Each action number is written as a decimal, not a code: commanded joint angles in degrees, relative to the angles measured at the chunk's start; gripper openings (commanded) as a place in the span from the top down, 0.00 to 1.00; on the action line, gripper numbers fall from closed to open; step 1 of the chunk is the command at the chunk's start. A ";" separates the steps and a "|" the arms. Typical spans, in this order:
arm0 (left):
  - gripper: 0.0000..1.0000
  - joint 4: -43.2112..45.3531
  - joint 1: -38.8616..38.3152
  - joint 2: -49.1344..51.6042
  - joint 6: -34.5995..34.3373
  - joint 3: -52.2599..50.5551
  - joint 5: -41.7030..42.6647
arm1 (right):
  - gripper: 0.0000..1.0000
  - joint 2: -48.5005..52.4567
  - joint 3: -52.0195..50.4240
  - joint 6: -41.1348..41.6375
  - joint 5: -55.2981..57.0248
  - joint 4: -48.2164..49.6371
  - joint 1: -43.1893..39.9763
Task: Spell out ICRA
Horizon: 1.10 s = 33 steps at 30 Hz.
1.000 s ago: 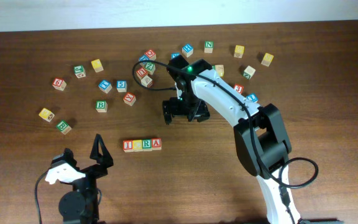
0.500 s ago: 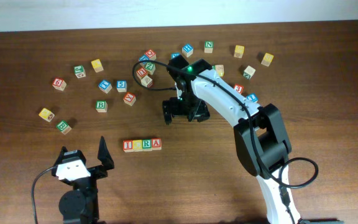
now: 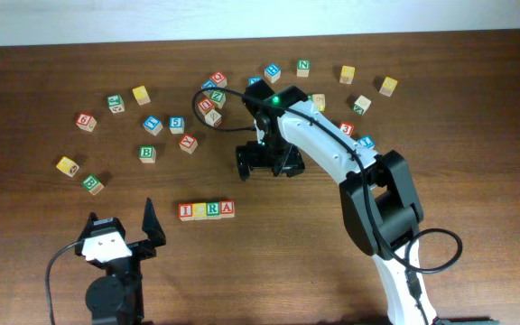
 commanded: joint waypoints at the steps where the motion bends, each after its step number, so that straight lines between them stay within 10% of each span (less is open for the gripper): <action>1: 0.01 -0.28 -0.33 0.31 0.83 -0.11 0.37 | 0.02 0.94 1.05 -0.52 0.26 -0.02 0.15; 33: 0.01 -0.24 -4.44 -0.24 0.83 -0.11 0.37 | 0.02 0.94 1.05 -0.52 0.26 -0.02 0.15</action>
